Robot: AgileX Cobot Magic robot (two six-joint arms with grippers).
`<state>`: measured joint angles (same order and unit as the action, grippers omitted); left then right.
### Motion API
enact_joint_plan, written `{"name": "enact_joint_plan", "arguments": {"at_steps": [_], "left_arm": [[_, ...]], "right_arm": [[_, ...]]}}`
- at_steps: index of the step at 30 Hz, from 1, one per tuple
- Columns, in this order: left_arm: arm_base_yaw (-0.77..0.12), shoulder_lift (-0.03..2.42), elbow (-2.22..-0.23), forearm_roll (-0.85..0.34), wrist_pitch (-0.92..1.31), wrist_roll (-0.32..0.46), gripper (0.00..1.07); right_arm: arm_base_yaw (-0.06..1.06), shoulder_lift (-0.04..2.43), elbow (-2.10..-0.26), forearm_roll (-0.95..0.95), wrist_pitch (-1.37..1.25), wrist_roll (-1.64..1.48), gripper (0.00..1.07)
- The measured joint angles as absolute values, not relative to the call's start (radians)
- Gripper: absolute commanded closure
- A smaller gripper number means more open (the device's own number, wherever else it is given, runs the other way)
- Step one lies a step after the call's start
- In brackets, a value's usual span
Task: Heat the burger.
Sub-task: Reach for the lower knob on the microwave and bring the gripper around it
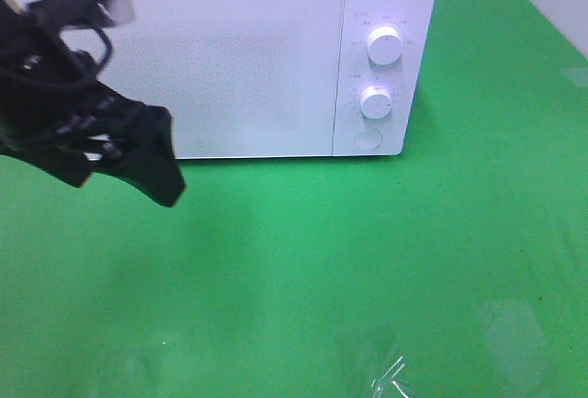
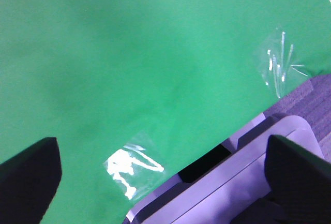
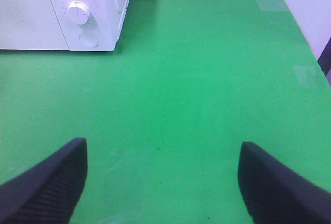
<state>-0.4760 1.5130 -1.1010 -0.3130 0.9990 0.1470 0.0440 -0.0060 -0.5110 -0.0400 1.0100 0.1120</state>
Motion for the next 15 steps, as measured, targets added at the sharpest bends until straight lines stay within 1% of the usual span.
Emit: {"name": "enact_joint_plan", "arguments": {"at_steps": [1, 2, 3, 5, 6, 7, 8, 9, 10, 11, 12, 14, 15], "left_arm": [[-0.476, 1.513, -1.101, -0.313, 0.999, 0.147, 0.07], [-0.407, 1.479, -1.101, -0.299, 1.039, 0.147, 0.07], [-0.407, 1.479, -1.101, -0.299, 1.039, 0.147, 0.07], [-0.258, 1.418, -1.101, -0.244, 1.110, 0.147, 0.07], [-0.258, 1.418, -1.101, -0.244, 1.110, 0.147, 0.07], [-0.219, 1.402, -1.101, -0.228, 1.125, 0.147, 0.07], [-0.219, 1.402, -1.101, -0.228, 1.125, 0.147, 0.07], [-0.144, 1.373, -1.101, -0.202, 1.151, 0.148, 0.07], [-0.144, 1.373, -1.101, -0.202, 1.151, 0.148, 0.07], [-0.077, 1.345, -1.101, -0.182, 1.175, 0.156, 0.07], [-0.077, 1.345, -1.101, -0.182, 1.175, 0.156, 0.07], [0.044, 1.279, -1.101, -0.185, 1.206, 0.178, 0.07], [0.044, 1.279, -1.101, -0.185, 1.206, 0.178, 0.07]], "right_arm": [[0.044, -0.006, -0.511, -0.040, 1.010, 0.112, 0.31], [0.044, -0.006, -0.511, -0.040, 1.010, 0.112, 0.31], [0.044, -0.006, -0.511, -0.040, 1.010, 0.112, 0.31], [0.044, -0.006, -0.511, -0.040, 1.010, 0.112, 0.31], [0.044, -0.006, -0.511, -0.040, 1.010, 0.112, 0.31], [0.044, -0.006, -0.511, -0.040, 1.010, 0.112, 0.31], [0.044, -0.006, -0.511, -0.040, 1.010, 0.112, 0.31], [0.044, -0.006, -0.511, -0.040, 1.010, 0.112, 0.31], [0.044, -0.006, -0.511, -0.040, 1.010, 0.112, 0.31], [0.044, -0.006, -0.511, -0.040, 1.010, 0.112, 0.31], [0.044, -0.006, -0.511, -0.040, 1.010, 0.112, 0.31], [0.044, -0.006, -0.511, -0.040, 1.010, 0.112, 0.31], [0.044, -0.006, -0.511, -0.040, 1.010, 0.112, 0.31]]}}
